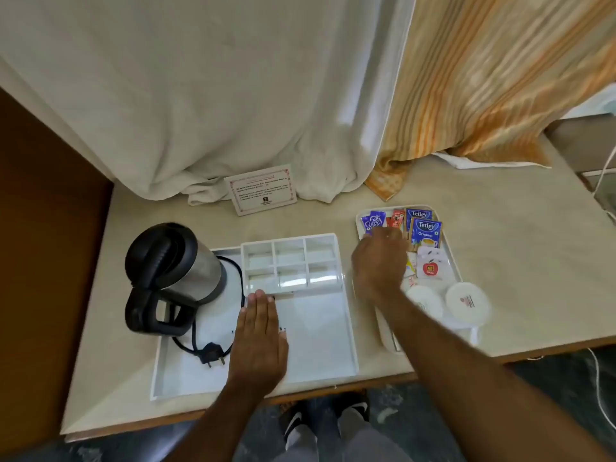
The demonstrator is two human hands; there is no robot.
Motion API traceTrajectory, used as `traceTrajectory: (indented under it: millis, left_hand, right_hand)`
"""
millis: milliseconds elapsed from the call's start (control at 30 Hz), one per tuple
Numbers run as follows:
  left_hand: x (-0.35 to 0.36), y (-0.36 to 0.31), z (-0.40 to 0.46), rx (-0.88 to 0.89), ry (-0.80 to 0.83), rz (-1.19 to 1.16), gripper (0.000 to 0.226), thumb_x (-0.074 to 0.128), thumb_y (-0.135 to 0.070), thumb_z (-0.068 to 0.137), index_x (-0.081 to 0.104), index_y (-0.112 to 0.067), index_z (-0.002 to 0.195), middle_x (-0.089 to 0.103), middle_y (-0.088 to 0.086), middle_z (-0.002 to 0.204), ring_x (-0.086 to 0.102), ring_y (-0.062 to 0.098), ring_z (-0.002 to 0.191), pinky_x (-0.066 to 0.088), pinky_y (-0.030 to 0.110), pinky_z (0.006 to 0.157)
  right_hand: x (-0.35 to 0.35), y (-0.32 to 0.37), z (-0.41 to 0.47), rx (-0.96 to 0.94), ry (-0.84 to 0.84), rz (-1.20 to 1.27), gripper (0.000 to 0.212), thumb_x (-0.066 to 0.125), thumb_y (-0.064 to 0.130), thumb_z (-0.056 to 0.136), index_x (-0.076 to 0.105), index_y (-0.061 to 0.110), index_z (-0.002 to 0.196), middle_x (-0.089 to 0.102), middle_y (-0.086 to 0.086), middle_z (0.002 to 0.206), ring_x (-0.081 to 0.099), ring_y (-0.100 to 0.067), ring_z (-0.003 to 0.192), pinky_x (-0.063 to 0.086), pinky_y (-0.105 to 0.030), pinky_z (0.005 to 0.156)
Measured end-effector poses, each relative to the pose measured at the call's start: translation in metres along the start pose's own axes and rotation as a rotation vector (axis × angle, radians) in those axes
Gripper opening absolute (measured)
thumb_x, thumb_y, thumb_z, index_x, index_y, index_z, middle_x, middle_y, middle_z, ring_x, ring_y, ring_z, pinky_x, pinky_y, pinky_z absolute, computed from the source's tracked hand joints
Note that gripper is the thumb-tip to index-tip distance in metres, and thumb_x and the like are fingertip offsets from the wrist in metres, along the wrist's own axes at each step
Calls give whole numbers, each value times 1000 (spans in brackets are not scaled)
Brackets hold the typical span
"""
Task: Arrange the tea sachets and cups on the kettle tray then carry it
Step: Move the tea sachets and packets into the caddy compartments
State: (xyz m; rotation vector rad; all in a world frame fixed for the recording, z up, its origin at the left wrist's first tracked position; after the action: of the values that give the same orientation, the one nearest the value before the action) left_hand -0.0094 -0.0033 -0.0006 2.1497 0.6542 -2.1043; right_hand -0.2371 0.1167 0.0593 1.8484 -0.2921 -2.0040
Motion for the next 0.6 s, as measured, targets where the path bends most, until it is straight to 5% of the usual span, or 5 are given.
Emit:
traceTrajectory:
  millis: [133,233,467,600]
  left_hand:
    - [-3,-5,-5,-14,18,-30,65,31,-30,95,17,6,148,12,26,156,10,40,146,5,44,117]
    - [4,-4,-8,25,32,3,67,33,-33,94,16,5,148,14,26,156,11,41,145,4,44,116]
    - [9,-3,-6,16,41,49,67,31,-35,94,19,3,147,16,24,155,14,39,144,2,42,114]
    - [11,-1,-5,13,60,41,68,29,-37,96,12,0,150,8,20,158,5,36,147,3,43,115]
  right_hand:
    - [3,-12,50,218,164,7,23,52,16,91,64,-2,99,68,-21,101,66,-35,93,53,-38,72]
    - [15,-11,61,187,239,-48,21,57,16,89,64,-1,99,69,-20,101,67,-33,92,48,-34,64]
    - [21,-7,83,360,317,140,37,72,22,74,60,3,104,65,-16,96,63,-34,90,49,-35,65]
    - [22,-7,88,423,367,294,37,78,26,68,54,10,91,53,-10,81,54,-23,70,50,-35,64]
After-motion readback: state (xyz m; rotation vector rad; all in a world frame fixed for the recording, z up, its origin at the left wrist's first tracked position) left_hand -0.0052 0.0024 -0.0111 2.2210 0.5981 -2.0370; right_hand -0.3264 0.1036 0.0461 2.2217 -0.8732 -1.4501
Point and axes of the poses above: each hand's wrist, its own z-axis towards the middle knuckle, its own x-axis out of the palm, y = z × x, the point moved 1 cm from there along z, towards the middle knuckle
